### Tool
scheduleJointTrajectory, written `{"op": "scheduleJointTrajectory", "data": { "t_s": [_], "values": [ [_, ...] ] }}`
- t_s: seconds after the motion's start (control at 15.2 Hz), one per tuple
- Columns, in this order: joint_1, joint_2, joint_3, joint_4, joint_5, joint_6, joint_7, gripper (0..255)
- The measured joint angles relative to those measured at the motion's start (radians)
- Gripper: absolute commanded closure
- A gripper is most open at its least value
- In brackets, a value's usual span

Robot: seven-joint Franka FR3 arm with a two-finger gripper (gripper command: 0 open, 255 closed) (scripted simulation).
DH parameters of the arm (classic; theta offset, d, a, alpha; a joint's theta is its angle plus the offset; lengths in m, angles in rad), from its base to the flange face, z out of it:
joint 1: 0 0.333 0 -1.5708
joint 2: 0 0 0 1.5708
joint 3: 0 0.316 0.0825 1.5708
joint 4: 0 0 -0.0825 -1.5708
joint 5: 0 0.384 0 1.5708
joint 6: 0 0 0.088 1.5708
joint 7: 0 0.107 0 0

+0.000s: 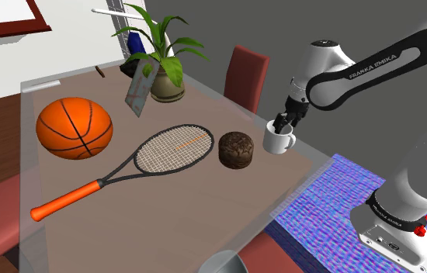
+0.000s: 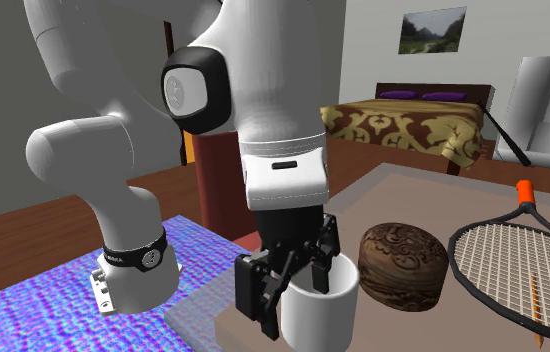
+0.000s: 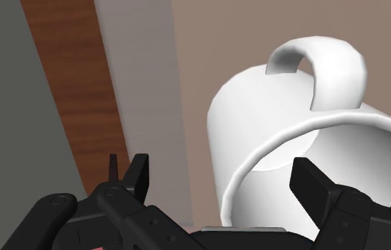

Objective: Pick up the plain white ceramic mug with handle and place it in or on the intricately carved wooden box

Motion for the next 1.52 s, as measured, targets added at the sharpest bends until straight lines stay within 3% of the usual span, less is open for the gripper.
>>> {"op": "scheduleJointTrajectory", "data": {
  "t_s": [0.07, 0.13, 0.86, 1.52],
  "values": [
    [0.000, 0.000, 0.000, 0.000, 0.000, 0.000, 0.000, 0],
    [0.000, 0.000, 0.000, 0.000, 0.000, 0.000, 0.000, 255],
    [0.000, -0.003, 0.000, 0.004, 0.000, -0.007, 0.000, 255],
    [0.002, -0.098, 0.002, 0.074, 0.003, -0.171, -0.002, 255]
  ]
}}
